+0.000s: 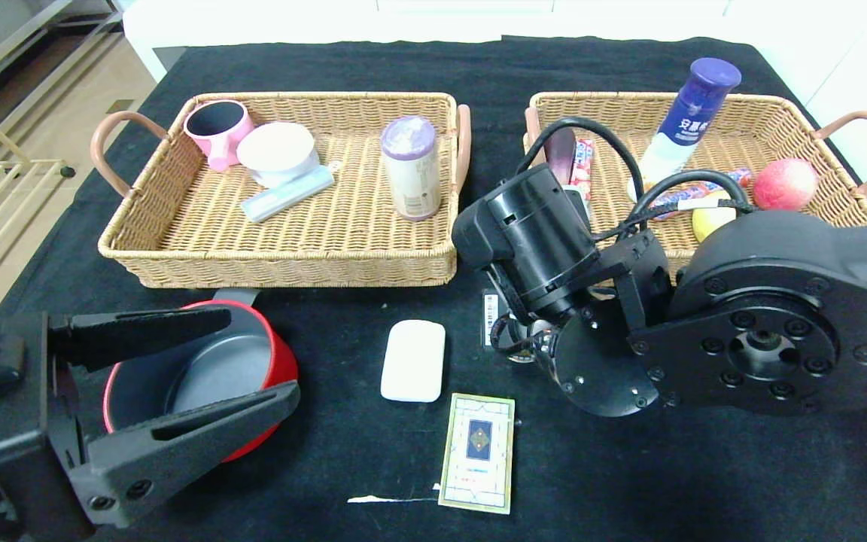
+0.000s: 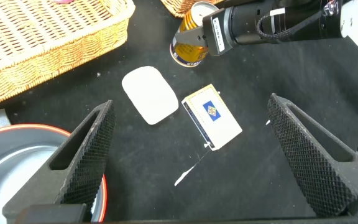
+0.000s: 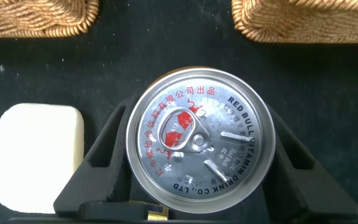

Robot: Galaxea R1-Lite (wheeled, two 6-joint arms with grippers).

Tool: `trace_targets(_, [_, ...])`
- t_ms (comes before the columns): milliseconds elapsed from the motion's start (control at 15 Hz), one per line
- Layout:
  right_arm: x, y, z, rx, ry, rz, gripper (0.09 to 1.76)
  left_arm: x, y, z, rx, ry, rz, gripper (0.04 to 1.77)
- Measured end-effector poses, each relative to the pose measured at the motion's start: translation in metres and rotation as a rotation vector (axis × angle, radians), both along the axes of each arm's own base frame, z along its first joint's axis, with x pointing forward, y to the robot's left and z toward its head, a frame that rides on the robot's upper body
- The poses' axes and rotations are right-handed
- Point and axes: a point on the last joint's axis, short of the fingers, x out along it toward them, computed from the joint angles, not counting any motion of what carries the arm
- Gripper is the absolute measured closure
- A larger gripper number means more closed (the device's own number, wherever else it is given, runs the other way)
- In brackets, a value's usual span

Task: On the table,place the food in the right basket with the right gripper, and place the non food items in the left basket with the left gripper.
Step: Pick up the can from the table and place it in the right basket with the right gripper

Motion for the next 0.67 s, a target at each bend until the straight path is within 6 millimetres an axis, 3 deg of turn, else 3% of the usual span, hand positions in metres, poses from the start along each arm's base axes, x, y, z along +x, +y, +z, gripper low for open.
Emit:
trace_targets(400, [-0.017,-0.01,0.023,0.011,-0.02,0.027,0.67,0.002,-0.001,-0.002,0.005,0.008,0.0,0.05])
trace_targets(667, [-0.022,-0.027,0.052,0.04,-0.075,0.013,0.67,0.002,-0.001,-0.002,0.007,0.012,0.0,0.05])
